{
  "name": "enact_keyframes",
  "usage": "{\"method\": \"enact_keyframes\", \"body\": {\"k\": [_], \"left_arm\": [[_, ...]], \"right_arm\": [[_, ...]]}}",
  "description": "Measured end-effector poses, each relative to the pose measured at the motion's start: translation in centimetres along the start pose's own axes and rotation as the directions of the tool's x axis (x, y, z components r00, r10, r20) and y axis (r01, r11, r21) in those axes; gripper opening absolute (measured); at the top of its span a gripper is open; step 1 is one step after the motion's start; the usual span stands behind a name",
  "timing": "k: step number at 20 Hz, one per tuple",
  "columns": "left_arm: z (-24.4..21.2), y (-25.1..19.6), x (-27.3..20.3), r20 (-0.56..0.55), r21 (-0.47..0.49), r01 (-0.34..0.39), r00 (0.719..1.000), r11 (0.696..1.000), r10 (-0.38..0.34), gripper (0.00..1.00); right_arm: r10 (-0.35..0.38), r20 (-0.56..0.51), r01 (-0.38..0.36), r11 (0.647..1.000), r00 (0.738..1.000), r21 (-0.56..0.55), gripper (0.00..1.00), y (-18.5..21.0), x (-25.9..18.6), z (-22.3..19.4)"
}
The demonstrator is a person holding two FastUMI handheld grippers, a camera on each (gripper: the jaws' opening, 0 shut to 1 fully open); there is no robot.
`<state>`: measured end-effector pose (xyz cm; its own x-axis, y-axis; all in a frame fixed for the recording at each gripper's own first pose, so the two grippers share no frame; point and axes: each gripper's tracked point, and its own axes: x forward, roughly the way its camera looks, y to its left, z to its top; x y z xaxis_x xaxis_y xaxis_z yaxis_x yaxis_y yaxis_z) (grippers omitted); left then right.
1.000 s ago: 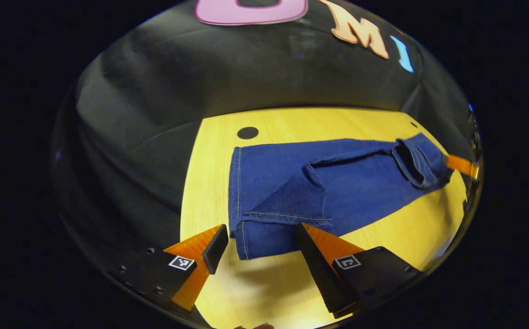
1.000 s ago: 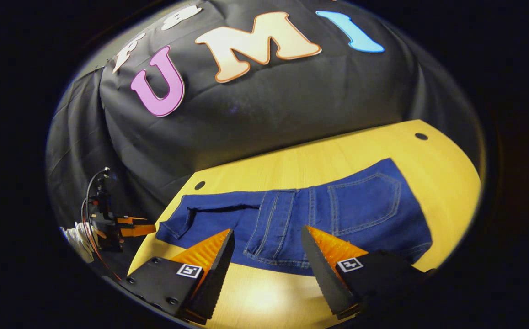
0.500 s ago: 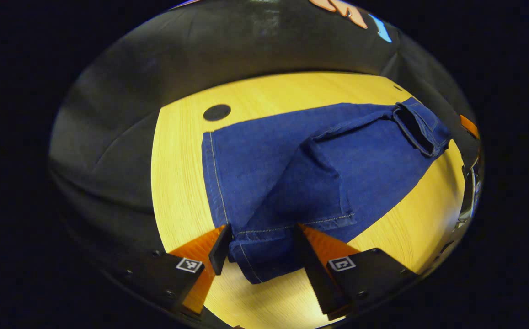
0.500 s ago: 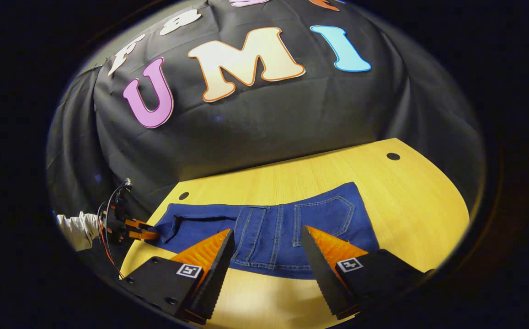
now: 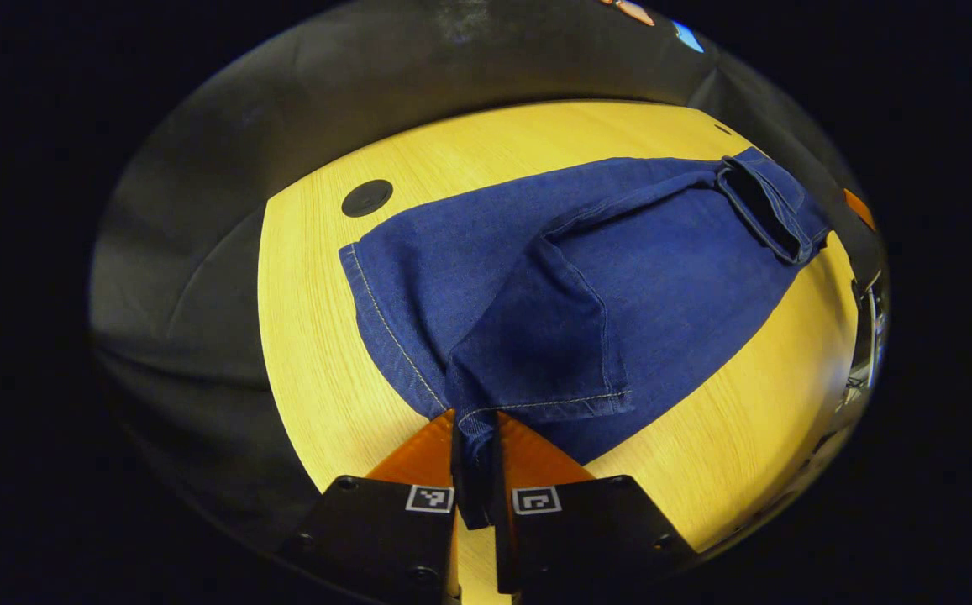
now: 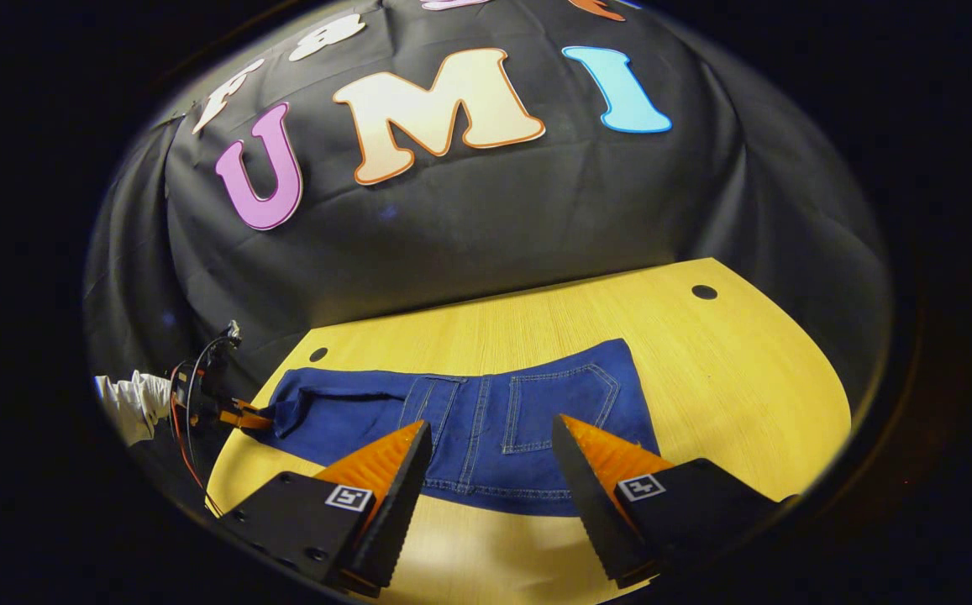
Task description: Grasp the waist and the cuffs of the jeans and fold them to make the two legs overlap; first hold the waist and fold one-third of the jeans toward the cuffs, then hold the cuffs and fold the remaining one-third in the same direction to finish folding.
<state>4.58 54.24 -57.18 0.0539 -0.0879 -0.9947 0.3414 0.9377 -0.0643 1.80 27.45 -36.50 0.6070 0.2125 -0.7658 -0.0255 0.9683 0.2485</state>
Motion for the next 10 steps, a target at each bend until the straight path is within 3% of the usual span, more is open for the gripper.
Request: {"method": "enact_keyframes", "body": {"k": [2, 4, 7, 10], "left_arm": [[-0.1, 0.0, -0.1, -0.027, -0.032, -0.055, 0.998, 0.998, 0.054, 0.02], [0.0, -0.2, -0.6, -0.052, -0.046, -0.11, 0.993, 0.993, 0.108, 0.0], [2.0, -1.4, -2.4, 0.018, -0.074, -0.11, 0.994, 0.991, 0.112, 0.0], [3.5, -4.0, -5.5, 0.044, -0.178, -0.067, 0.996, 0.982, 0.076, 0.0]], "right_arm": [[0.0, 0.007, 0.0, 1.0, 1.0, 0.004, 0.9, -0.1, -0.1, 0.2], [-0.003, 0.024, 0.003, 1.0, 1.0, 0.013, 0.9, -0.3, -0.5, 0.9], [-0.005, 0.063, 0.004, 1.0, 0.998, 0.019, 0.9, -0.5, -1.3, 2.2], [0.006, 0.116, -0.008, 1.0, 0.993, 0.015, 0.89, -1.2, -2.5, 3.2]]}}
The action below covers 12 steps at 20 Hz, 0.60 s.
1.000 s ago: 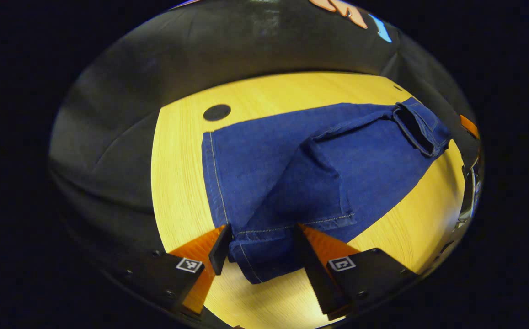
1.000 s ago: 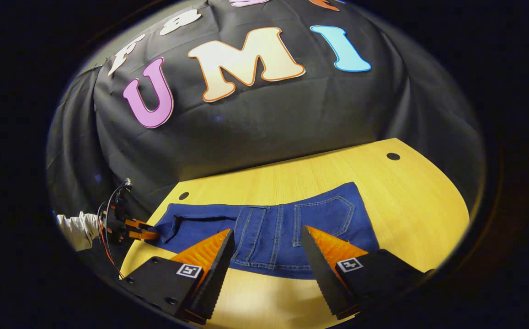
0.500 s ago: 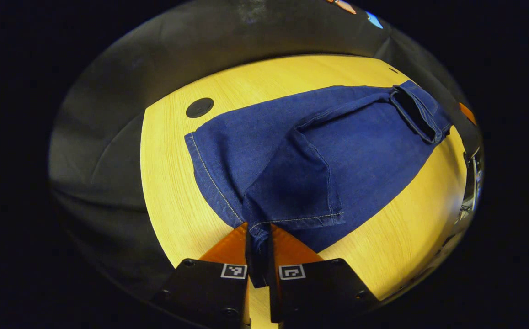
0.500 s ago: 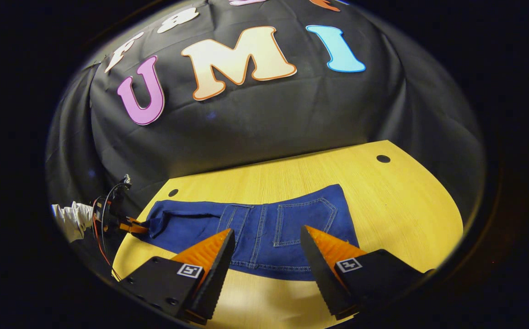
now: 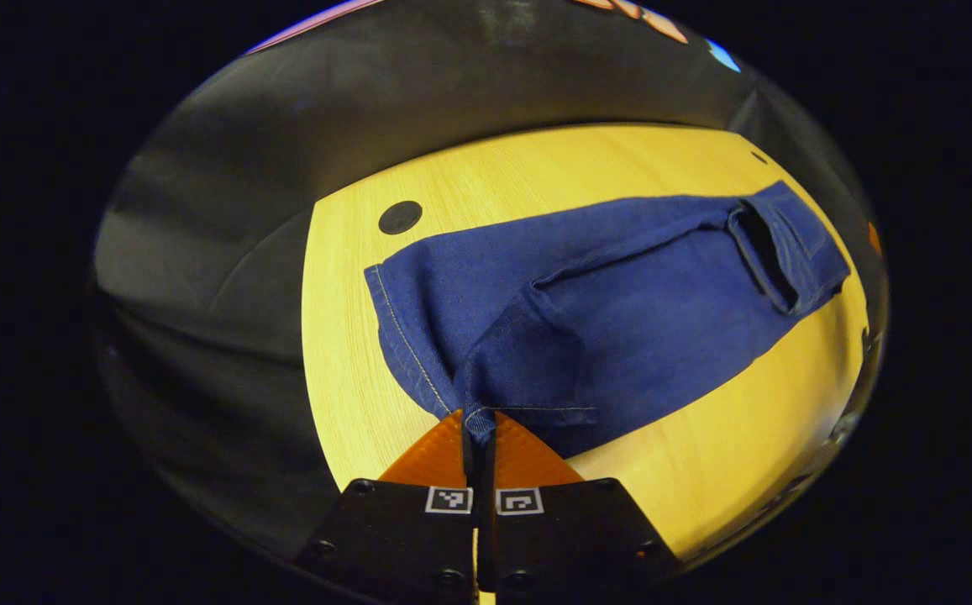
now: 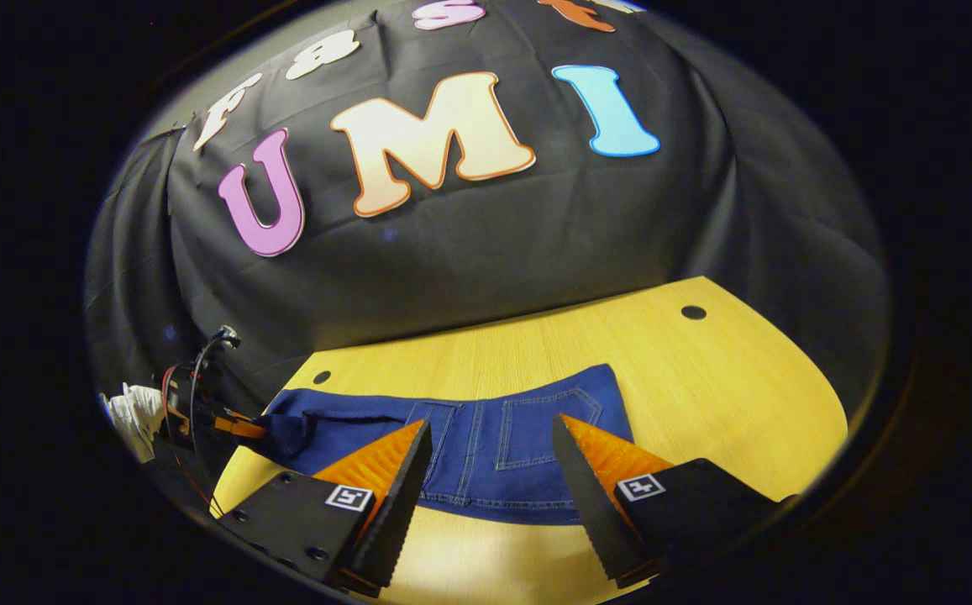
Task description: Grasp the waist and the cuffs of the jeans and fold them to make the two legs overlap; first hold the waist and fold one-third of the jeans toward the cuffs, then hold the cuffs and fold the remaining one-third in the same direction to finish folding.
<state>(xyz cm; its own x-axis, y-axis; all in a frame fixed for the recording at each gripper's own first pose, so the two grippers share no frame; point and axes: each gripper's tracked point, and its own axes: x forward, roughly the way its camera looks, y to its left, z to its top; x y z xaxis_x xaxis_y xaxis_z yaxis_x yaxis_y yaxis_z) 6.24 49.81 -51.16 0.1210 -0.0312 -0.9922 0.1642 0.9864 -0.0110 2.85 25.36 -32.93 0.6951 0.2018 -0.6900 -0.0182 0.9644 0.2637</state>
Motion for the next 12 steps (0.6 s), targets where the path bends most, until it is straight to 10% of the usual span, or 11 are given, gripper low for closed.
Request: {"method": "enact_keyframes", "body": {"k": [12], "left_arm": [[9.5, -14.3, -9.3, 0.233, -0.061, 0.104, 0.968, 0.993, -0.087, 0.0]], "right_arm": [[0.021, 0.081, -0.03, 0.994, 0.996, 0.102, 0.9, -9.1, -6.3, 3.6]]}}
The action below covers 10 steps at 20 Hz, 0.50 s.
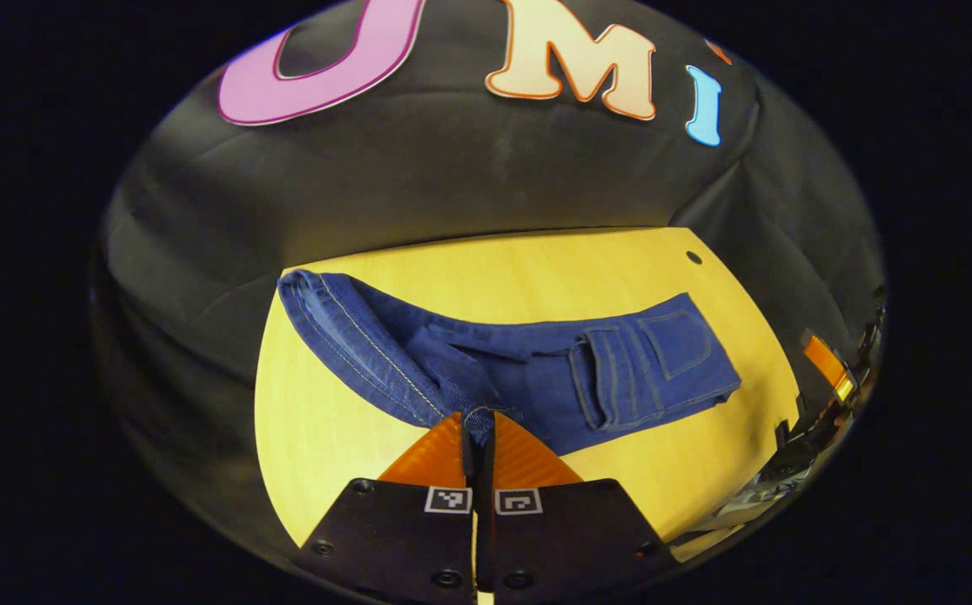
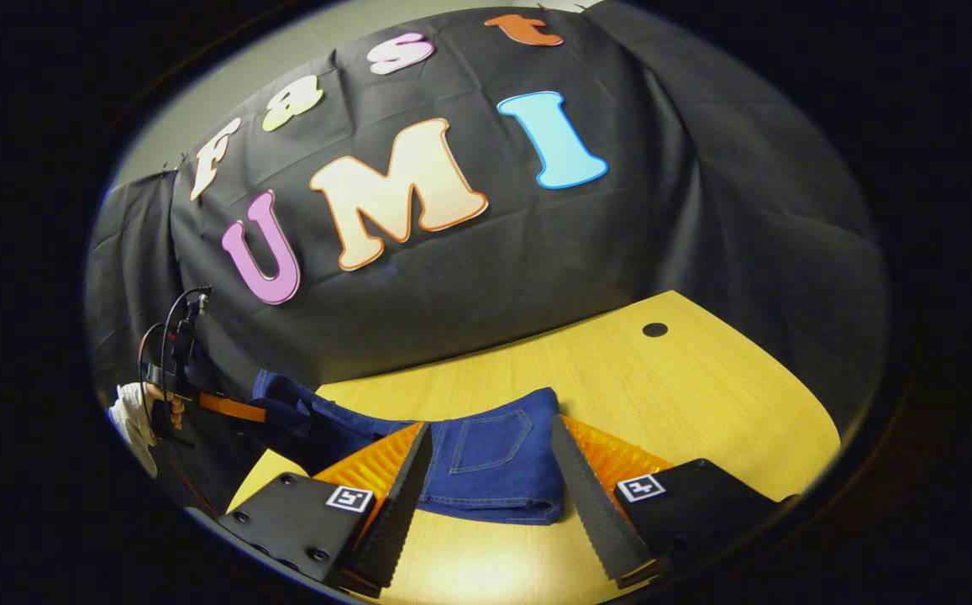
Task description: Grasp the waist and the cuffs of the jeans and fold them to make the two legs overlap; first hold the waist and fold one-third of the jeans toward the cuffs, then hold the cuffs and fold the remaining one-third in the same direction to finish folding.
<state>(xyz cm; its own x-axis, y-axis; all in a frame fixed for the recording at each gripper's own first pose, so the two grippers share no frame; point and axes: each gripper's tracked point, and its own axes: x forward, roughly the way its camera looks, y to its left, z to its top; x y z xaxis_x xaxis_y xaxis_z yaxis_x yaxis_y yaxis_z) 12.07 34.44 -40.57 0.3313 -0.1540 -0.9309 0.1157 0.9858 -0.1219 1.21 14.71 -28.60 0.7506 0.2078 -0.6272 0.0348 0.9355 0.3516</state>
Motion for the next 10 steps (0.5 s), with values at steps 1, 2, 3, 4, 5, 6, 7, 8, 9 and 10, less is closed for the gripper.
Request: {"method": "enact_keyframes", "body": {"k": [1, 2, 3, 4, 5, 6, 7, 8, 9, 10], "left_arm": [[0.6, -1.2, 0.0, 0.005, 0.007, 0.006, 1.0, 1.0, -0.006, 0.0], [1.2, -2.3, -0.2, 0.018, 0.01, 0.007, 1.0, 1.0, -0.008, 0.0], [1.7, -3.6, -0.3, 0.02, 0.02, 0.018, 1.0, 1.0, -0.019, 0.0], [2.5, -4.9, -0.1, 0.033, 0.026, 0.023, 0.999, 0.999, -0.024, 0.0], [3.0, -6.2, 0.0, 0.038, 0.034, 0.031, 0.999, 0.999, -0.032, 0.0], [3.4, -7.6, 0.3, 0.045, 0.042, 0.037, 0.998, 0.998, -0.039, 0.0], [3.9, -8.9, 0.5, 0.05, 0.046, 0.044, 0.998, 0.998, -0.046, 0.0], [4.0, -10.2, 1.1, 0.05, 0.05, 0.053, 0.997, 0.997, -0.056, 0.0], [4.3, -11.6, 1.4, 0.05, 0.054, 0.064, 0.996, 0.996, -0.067, 0.0], [4.4, -13.0, 1.9, 0.048, 0.064, 0.078, 0.996, 0.995, -0.081, 0.0]], "right_arm": [[0.001, 0.005, -0.001, 1.0, 1.0, 0.007, 0.9, -0.7, -0.4, 0.4], [0.001, 0.008, -0.001, 1.0, 1.0, 0.012, 0.89, -1.3, -0.9, 0.6], [-0.001, 0.012, 0.001, 1.0, 1.0, 0.017, 0.89, -2.0, -1.2, 0.9], [-0.003, 0.015, 0.003, 1.0, 1.0, 0.024, 0.89, -2.8, -1.7, 1.1], [-0.008, 0.018, 0.007, 0.999, 1.0, 0.031, 0.89, -3.5, -2.0, 1.4], [-0.009, 0.022, 0.008, 0.999, 1.0, 0.038, 0.89, -4.0, -2.4, 1.7], [-0.011, 0.027, 0.01, 0.999, 1.0, 0.042, 0.89, -4.5, -2.7, 2.0], [-0.014, 0.03, 0.012, 0.999, 0.999, 0.04, 0.89, -5.2, -2.9, 2.2], [-0.016, 0.031, 0.015, 0.999, 0.999, 0.035, 0.89, -5.6, -3.1, 2.4], [-0.02, 0.032, 0.02, 0.999, 0.999, 0.029, 0.89, -6.0, -3.3, 2.7]]}}
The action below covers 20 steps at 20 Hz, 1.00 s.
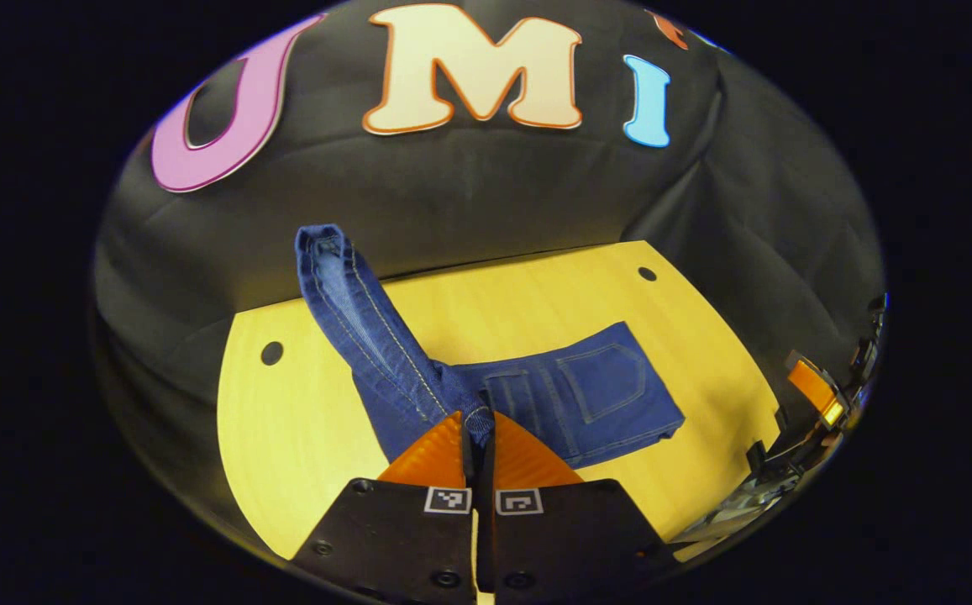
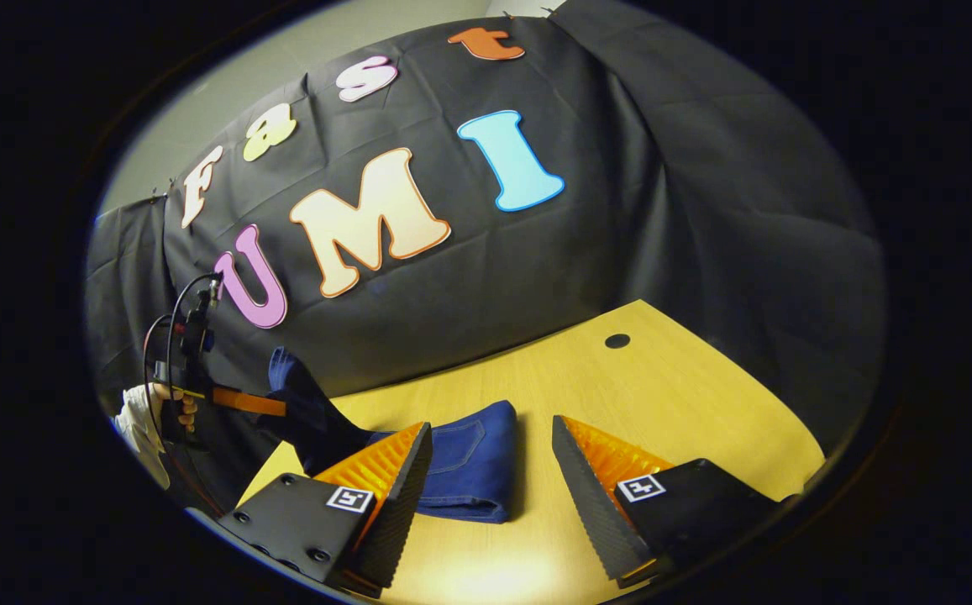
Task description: Grasp the waist and the cuffs of the jeans and fold them to make the two legs overlap; first hold the waist and fold one-third of the jeans toward the cuffs, then hold the cuffs and fold the remaining one-third in the same direction to finish folding.
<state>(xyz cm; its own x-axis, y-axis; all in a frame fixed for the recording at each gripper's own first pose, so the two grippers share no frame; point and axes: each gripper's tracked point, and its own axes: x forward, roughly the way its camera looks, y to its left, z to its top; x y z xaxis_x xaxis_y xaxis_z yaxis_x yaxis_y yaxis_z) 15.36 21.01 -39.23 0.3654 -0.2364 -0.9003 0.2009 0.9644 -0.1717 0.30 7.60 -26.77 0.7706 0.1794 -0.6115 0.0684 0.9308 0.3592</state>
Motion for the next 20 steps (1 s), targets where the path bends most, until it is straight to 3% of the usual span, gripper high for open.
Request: {"method": "enact_keyframes", "body": {"k": [7, 14, 18, 20], "left_arm": [[-0.3, -9.3, 4.1, -0.038, 0.035, 0.108, 0.994, 0.994, -0.106, 0.0], [-4.3, -15.1, 9.4, -0.109, 0.083, 0.129, 0.987, 0.988, -0.12, 0.0], [-6.3, -16.9, 13.3, -0.081, 0.04, 0.1, 0.992, 0.994, -0.096, 0.01], [-6.5, -19.3, 12.8, -0.026, -0.022, 0.166, 0.986, 0.986, -0.167, 0.04]], "right_arm": [[-0.039, -0.002, 0.039, 0.999, 0.999, -0.019, 0.89, -4.4, -1.8, 1.3], [-0.092, -0.03, 0.091, 0.995, 0.995, -0.027, 0.89, -8.4, -2.9, 0.9], [-0.083, -0.038, 0.081, 0.996, 0.996, -0.048, 0.89, -8.5, -2.9, 0.6], [-0.054, -0.051, 0.052, 0.997, 0.997, -0.051, 0.9, -7.9, -2.5, 0.4]]}}
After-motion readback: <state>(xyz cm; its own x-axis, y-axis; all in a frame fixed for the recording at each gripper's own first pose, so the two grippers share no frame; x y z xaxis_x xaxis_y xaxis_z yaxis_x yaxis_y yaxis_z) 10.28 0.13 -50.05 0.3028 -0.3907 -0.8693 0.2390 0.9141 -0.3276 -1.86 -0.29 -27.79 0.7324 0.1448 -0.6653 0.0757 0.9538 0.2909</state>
